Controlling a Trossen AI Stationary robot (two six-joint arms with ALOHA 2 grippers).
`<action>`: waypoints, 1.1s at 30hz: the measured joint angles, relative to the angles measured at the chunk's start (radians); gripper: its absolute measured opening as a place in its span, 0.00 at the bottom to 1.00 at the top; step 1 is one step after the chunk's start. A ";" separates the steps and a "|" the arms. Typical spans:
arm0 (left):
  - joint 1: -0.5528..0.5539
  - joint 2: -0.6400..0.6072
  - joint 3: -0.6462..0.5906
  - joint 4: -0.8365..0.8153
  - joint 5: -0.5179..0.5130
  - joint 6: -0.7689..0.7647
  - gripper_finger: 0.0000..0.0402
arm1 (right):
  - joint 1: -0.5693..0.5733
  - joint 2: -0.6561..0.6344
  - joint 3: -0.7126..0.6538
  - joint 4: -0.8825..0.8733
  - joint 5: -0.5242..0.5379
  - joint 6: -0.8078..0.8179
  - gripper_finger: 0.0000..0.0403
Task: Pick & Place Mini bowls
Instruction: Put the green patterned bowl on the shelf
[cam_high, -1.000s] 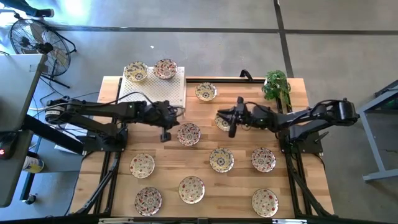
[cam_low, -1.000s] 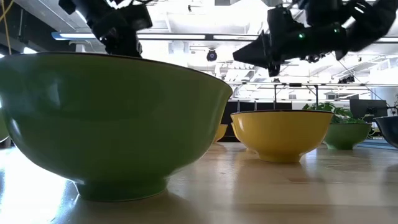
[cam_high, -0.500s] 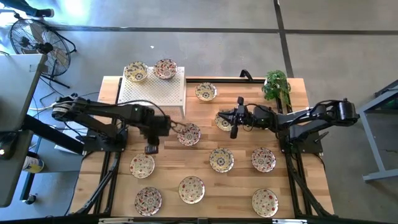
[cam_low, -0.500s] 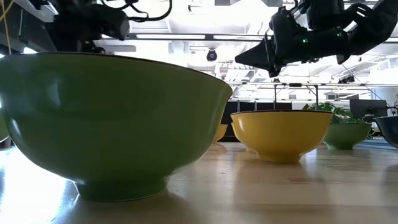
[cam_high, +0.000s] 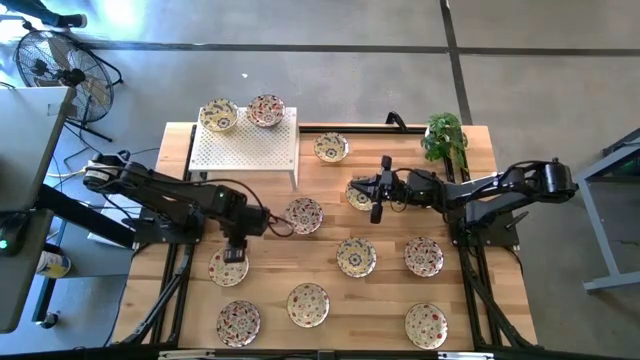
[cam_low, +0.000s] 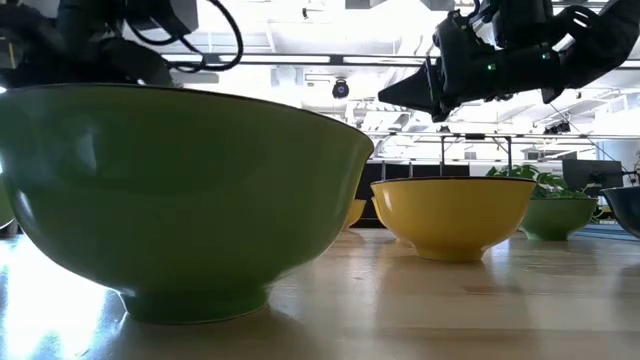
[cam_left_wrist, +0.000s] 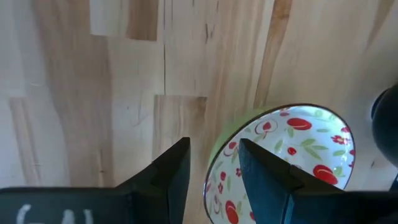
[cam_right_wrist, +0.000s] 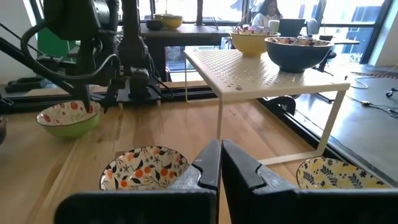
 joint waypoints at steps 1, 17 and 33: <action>0.000 0.000 -0.006 0.000 0.009 0.003 0.33 | 0.000 0.000 0.000 0.000 0.000 0.000 0.01; 0.000 0.000 -0.102 0.093 0.053 0.009 0.29 | 0.000 0.000 0.000 -0.014 0.000 -0.019 0.00; 0.018 0.000 -0.016 -0.005 -0.065 -0.034 0.02 | 0.000 0.000 0.000 -0.022 0.006 -0.034 0.00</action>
